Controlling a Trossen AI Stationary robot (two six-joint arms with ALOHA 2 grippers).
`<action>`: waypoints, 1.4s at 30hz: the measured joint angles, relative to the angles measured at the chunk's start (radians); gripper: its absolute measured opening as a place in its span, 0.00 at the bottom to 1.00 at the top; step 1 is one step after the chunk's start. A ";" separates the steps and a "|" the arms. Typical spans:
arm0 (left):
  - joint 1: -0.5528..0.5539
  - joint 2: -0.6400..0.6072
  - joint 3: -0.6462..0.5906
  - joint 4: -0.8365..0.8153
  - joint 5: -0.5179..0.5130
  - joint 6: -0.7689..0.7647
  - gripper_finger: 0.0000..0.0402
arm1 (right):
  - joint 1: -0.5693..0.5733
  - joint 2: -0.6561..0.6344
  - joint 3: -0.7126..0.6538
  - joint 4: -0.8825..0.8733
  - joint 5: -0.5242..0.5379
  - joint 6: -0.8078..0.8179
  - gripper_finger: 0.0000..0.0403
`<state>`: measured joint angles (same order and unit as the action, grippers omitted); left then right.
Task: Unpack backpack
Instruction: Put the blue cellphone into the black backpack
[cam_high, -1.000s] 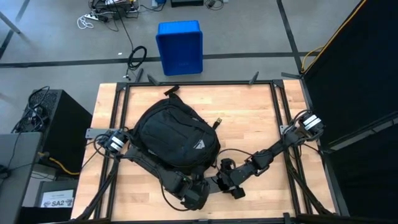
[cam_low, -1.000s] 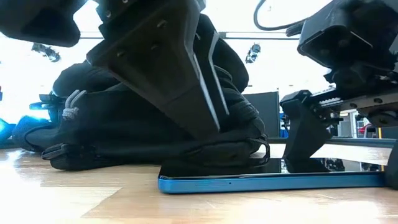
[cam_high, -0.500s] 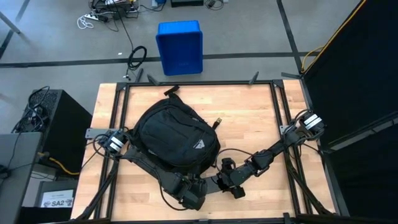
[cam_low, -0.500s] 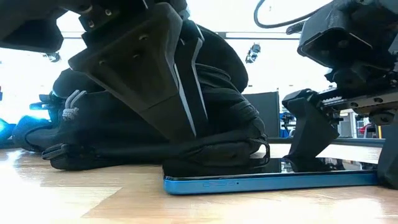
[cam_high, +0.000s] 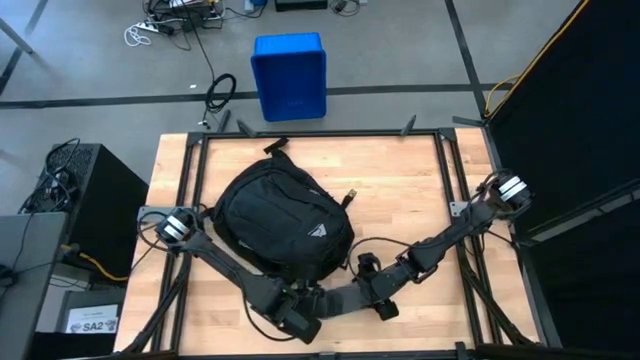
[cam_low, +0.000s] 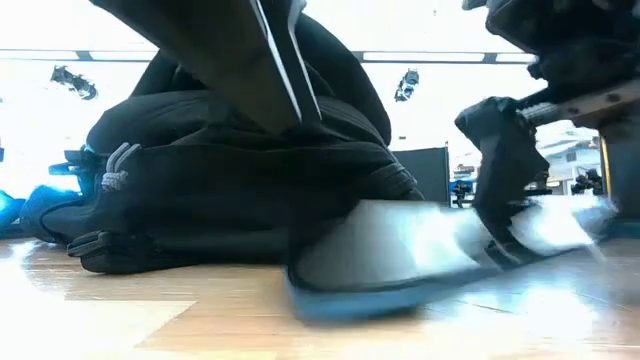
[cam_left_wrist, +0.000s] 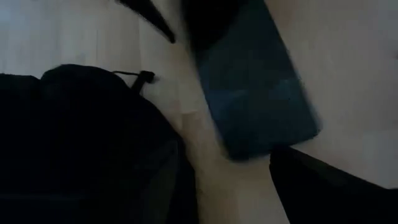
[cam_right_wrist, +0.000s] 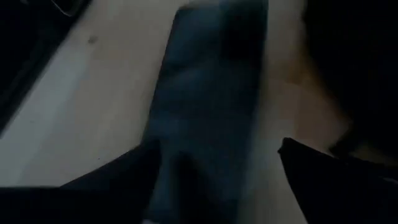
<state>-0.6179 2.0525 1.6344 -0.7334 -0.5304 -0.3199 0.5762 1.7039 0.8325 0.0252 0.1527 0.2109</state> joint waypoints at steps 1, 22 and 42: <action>-0.002 -0.001 0.000 0.001 0.000 0.000 0.55 | -0.001 -0.007 0.004 -0.020 0.004 -0.002 0.71; -0.016 -0.001 -0.031 0.194 0.019 0.039 0.53 | 0.051 0.000 0.048 0.016 -0.107 0.028 0.60; 0.010 0.000 -0.090 0.340 0.052 0.106 0.53 | 0.014 0.004 0.046 -0.283 0.190 0.021 0.64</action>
<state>-0.6079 2.0521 1.5448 -0.3929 -0.4782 -0.2142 0.5906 1.7077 0.8781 -0.2573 0.3431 0.2317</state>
